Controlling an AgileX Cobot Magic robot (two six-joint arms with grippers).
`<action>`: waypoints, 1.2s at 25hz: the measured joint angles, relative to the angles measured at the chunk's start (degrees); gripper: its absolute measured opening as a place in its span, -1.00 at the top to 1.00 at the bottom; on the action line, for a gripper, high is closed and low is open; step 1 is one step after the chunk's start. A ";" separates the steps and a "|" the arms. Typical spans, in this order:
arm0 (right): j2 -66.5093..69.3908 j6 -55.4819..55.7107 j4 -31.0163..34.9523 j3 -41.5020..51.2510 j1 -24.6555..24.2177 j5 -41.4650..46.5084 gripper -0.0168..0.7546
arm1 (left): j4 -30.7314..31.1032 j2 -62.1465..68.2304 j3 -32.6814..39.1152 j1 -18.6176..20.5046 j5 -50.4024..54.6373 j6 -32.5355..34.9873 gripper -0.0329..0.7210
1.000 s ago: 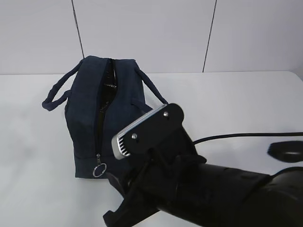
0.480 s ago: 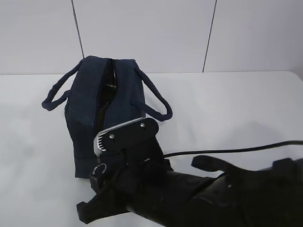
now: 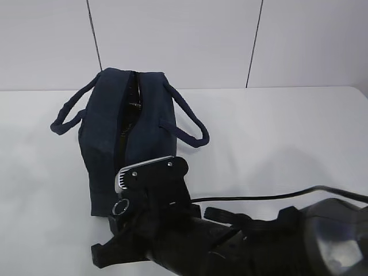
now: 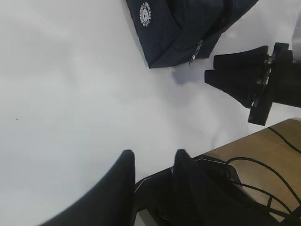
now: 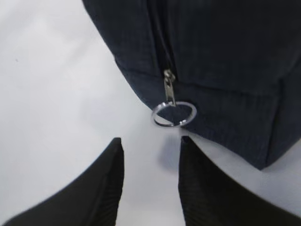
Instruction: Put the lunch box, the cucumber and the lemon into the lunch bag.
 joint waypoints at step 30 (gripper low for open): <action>5.71 1.81 4.12 -5.81 -0.11 1.97 0.03 | 0.00 0.00 0.00 0.00 0.00 0.00 0.36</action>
